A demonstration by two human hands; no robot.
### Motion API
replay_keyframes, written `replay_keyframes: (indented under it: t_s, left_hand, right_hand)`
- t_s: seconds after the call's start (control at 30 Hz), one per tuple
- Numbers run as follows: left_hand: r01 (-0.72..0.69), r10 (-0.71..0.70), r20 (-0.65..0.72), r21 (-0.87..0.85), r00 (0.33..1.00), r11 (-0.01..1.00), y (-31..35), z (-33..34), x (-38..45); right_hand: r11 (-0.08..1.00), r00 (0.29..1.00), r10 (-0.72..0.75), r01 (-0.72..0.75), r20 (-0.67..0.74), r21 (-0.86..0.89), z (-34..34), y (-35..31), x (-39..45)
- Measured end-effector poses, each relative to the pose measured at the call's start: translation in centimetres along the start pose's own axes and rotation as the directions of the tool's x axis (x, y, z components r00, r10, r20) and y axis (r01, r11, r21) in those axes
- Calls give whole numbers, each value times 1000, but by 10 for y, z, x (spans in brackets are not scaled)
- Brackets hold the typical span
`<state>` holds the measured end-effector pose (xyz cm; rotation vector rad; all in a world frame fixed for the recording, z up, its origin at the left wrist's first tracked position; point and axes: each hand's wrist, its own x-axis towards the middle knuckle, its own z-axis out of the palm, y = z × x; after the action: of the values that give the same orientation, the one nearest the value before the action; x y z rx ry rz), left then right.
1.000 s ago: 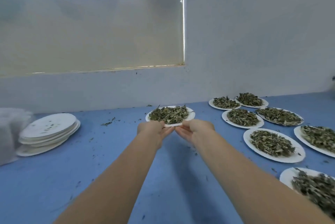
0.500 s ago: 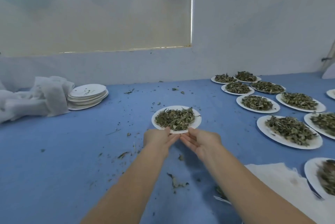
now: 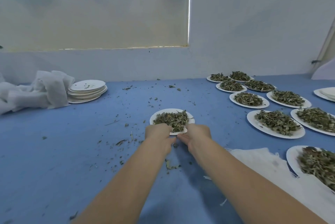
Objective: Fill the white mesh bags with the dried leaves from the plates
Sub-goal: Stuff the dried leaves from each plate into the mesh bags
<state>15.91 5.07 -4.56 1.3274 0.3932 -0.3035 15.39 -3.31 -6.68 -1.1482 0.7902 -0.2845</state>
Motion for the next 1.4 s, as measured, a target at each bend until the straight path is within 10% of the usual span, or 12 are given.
replay_keyframes:
  t_s: [0.4,0.5,0.6,0.7,1.0,1.4]
  left_hand:
    - [-371,277,338,253,899,893,-40,30,-104]
    - [-531,340,433,472,835,704,-60,39,-113]
    - [-618,375,512,742,772,259,-82,53,-111]
    - [-618,363,552,781,750,91,-97,59,-113]
    - [-698,457,601,713,656,63,-107,49,-100]
    - [-616,469,433,311,770,724,-9,31,-89]
  right_hand:
    - [840,892,-425,453,156,-300,-82,-21,-74]
    - [384,697,-615,673,369,-632,-123,-26,-75]
    - [-224,593,-501,615,630,-756,-157,-31,-70]
    - [-447,588,-403,543,702,-711,-179,-30,-70]
    - [-313,690,-247,608,680,-730,-216,-30,-72]
    - [-31,384,-634,855,671,-518,-162,-60,-66]
